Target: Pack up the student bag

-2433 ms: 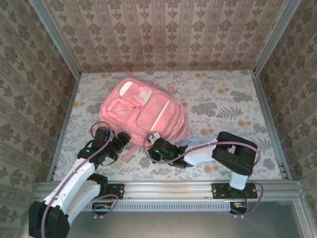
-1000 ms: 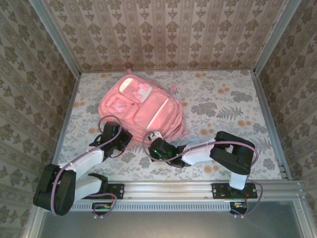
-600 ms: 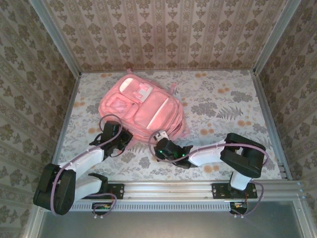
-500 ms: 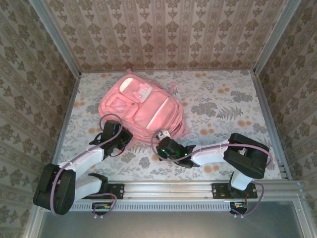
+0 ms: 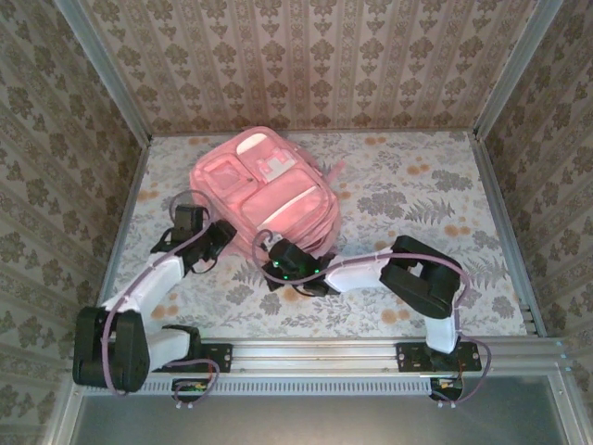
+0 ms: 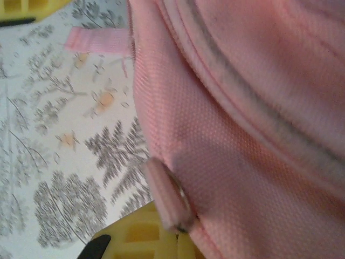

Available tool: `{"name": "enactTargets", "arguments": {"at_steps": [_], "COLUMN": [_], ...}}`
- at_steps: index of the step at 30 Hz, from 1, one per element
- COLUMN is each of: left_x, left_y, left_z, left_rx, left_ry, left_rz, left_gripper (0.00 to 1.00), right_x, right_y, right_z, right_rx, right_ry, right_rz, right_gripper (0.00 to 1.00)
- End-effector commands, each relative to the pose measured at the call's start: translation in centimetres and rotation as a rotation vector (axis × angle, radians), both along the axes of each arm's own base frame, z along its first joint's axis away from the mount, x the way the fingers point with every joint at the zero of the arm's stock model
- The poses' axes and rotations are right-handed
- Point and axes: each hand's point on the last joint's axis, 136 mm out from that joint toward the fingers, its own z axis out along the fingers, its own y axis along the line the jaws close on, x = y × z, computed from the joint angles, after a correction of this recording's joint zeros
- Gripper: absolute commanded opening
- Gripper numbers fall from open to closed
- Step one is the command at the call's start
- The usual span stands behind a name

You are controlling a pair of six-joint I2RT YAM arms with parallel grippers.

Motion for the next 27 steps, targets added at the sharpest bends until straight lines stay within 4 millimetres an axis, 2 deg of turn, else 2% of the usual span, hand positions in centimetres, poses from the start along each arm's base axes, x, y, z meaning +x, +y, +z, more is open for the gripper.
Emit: {"name": "enactTargets", "arguments": {"at_steps": [1,4,12,17,20,24,27], "left_x": [-2.4,-2.7,-2.8,-2.0,-1.3,-0.7,-0.4], "left_y": [-0.4,-0.9,-2.0,-2.6,-3.0,-3.2,-3.3], "left_z": [-0.9,-1.5,-2.6,-3.0,-3.4,-3.6,-3.3], "left_rx": [-0.073,-0.131,-0.136,-0.113,-0.112,-0.107,-0.102], "left_ry": [0.041,0.003,-0.011,-0.031,-0.038,-0.04,-0.054], "left_rz": [0.006,0.031,0.032,0.021,0.015,0.009,0.006], "left_gripper": [0.49,0.51,0.54,0.54,0.45,0.24,0.14], "right_x": [0.0,0.1,-0.1,-0.2,-0.2,-0.1,0.0], "right_y": [2.2,2.3,1.9,1.8,1.7,0.9,0.0], "right_z": [0.8,0.4,-0.4,-0.6,-0.9,-1.2,-1.6], "right_rx": [0.063,0.08,0.088,0.088,0.078,0.044,0.001], "right_ry": [0.029,0.048,0.074,0.085,0.086,0.081,0.075], "right_rz": [0.02,0.006,-0.018,-0.02,-0.027,-0.05,-0.073], "right_gripper": [0.0,0.0,0.0,0.0,0.0,0.0,0.0]}}
